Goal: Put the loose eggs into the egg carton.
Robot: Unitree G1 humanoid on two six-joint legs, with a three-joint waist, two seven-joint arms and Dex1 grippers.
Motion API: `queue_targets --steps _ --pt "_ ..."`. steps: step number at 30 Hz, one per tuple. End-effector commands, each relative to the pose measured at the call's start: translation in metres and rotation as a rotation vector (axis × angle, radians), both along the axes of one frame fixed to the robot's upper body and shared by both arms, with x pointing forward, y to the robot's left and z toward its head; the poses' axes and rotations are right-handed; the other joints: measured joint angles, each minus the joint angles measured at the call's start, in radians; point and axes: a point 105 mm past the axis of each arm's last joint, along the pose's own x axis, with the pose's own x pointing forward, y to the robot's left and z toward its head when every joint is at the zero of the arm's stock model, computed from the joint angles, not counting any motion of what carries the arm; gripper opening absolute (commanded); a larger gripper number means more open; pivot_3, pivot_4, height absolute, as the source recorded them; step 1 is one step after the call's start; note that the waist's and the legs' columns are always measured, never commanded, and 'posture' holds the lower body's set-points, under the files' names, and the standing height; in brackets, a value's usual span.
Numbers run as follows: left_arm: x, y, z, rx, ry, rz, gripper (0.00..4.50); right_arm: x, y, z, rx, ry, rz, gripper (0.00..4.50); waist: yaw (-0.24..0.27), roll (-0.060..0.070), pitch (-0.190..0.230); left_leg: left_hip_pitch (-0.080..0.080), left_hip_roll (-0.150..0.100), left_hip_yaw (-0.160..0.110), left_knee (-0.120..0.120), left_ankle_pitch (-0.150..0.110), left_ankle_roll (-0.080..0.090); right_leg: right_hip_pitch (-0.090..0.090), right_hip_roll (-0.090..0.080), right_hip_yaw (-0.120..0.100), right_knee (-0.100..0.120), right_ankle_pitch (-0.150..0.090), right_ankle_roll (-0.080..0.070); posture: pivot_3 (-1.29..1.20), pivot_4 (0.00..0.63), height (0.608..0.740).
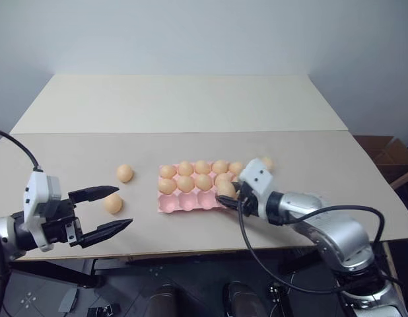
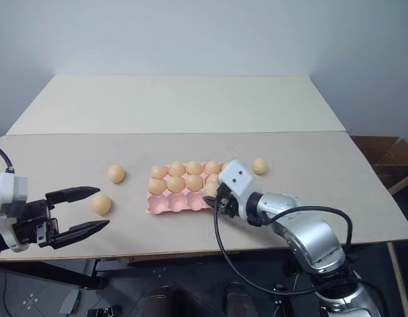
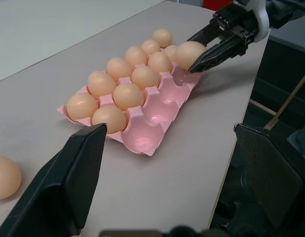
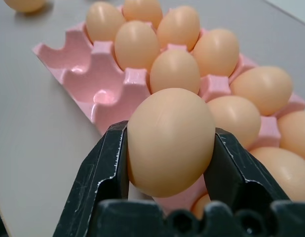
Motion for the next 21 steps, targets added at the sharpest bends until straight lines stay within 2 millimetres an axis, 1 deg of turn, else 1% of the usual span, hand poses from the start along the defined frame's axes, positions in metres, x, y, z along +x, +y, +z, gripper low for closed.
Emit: queue_targets --steps 1,2,3,4,5,8,10,11,14,17,18,20,21 --pt "-0.002 -0.002 0.008 0.021 -0.044 -0.01 4.5 0.008 -0.004 0.016 0.004 -0.07 -0.046 3.28 -0.002 0.0 0.0 0.0 0.0 0.0 0.0 0.0 0.0 0.0 0.0 0.0 0.0 0.0 0.0 0.0 0.15 0.74" --pt "-0.003 -0.002 0.008 0.021 -0.044 -0.01 4.5 0.008 -0.005 0.02 0.007 -0.081 -0.047 3.63 -0.003 0.0 0.0 0.0 0.0 0.0 0.0 0.0 0.0 0.0 0.0 0.0 0.0 0.001 0.001 0.0 0.15 0.74" --pt "-0.002 -0.002 0.008 0.023 -0.045 -0.01 4.5 0.006 -0.007 0.03 0.024 -0.1 -0.046 4.03 -0.003 0.0 0.0 0.0 0.0 0.0 0.0 0.0 0.0 -0.001 0.001 0.0 0.001 0.001 0.001 0.0 0.15 0.74" --pt "-0.002 -0.002 0.008 0.023 -0.046 -0.01 4.5 0.003 -0.009 0.04 0.04 -0.122 -0.038 4.33 -0.003 0.0 0.0 0.0 0.001 0.0 0.0 0.0 0.0 -0.001 0.001 0.0 0.002 0.001 0.001 0.0 0.15 0.74" --pt "-0.001 -0.002 0.008 0.024 -0.047 -0.01 4.5 0.0 -0.012 0.047 0.051 -0.138 -0.031 4.48 -0.003 0.0 0.0 0.0 0.001 -0.001 0.0 0.0 0.0 -0.002 0.001 0.0 0.002 0.001 0.001 0.0 0.15 0.74" --pt "-0.001 -0.001 0.008 0.024 -0.048 -0.009 4.5 -0.012 -0.028 0.067 0.073 -0.181 -0.022 4.48 0.0 0.0 0.0 0.0 0.001 -0.001 0.0 0.0 0.0 -0.002 0.002 -0.001 0.003 0.001 0.001 0.0 0.15 0.74" --pt "-0.001 0.0 0.008 0.024 -0.045 -0.004 4.5 -0.02 -0.041 0.074 0.081 -0.191 -0.019 4.48 0.003 0.0 0.0 0.0 0.001 -0.001 0.0 0.0 0.0 -0.001 0.001 -0.001 0.002 0.001 0.001 0.0 0.15 0.74" --pt "-0.001 0.003 0.007 0.024 -0.037 0.004 4.5 -0.023 -0.053 0.076 0.086 -0.193 -0.023 4.48 0.003 0.0 0.0 0.0 0.001 -0.001 0.0 0.0 0.0 -0.001 0.001 -0.001 0.001 0.001 0.001 0.0 0.15 0.74" --pt "-0.001 0.016 0.004 0.019 -0.008 0.041 4.5 -0.037 -0.087 0.073 0.058 -0.209 0.014 4.48 0.01 0.0 0.0 0.0 0.001 -0.001 0.0 0.0 0.0 0.0 0.001 -0.001 0.0 0.0 0.002 0.0 0.15 0.74" --pt "0.0 0.029 0.0 0.015 0.012 0.08 4.5 -0.047 -0.118 0.06 0.021 -0.18 0.033 4.48 0.011 0.0 0.0 0.001 0.0 0.0 -0.001 -0.001 0.001 0.001 0.001 -0.001 -0.001 -0.001 0.002 0.0 0.15 0.74" --pt "0.001 0.031 -0.001 0.019 0.014 0.087 4.5 -0.048 -0.123 0.056 0.009 -0.18 0.038 4.48 0.009 0.0 0.0 0.002 0.0 0.0 -0.001 -0.001 0.001 0.002 0.001 -0.001 -0.001 -0.002 0.001 0.0 0.15 0.74" --pt "0.0 0.033 -0.001 0.021 0.016 0.087 4.5 -0.048 -0.135 0.047 -0.004 -0.157 0.028 4.48 0.005 0.0 0.0 0.003 0.001 0.0 -0.001 0.0 0.001 0.002 0.001 0.0 0.0 -0.005 0.007 0.0 0.15 0.74" --pt "0.001 0.033 0.0 0.019 0.015 0.085 4.5 -0.047 -0.137 0.044 -0.009 -0.152 0.022 4.48 0.002 0.0 0.0 0.004 0.001 0.0 -0.001 0.0 0.001 0.003 0.001 0.0 0.001 -0.005 0.007 0.0 0.15 0.74"
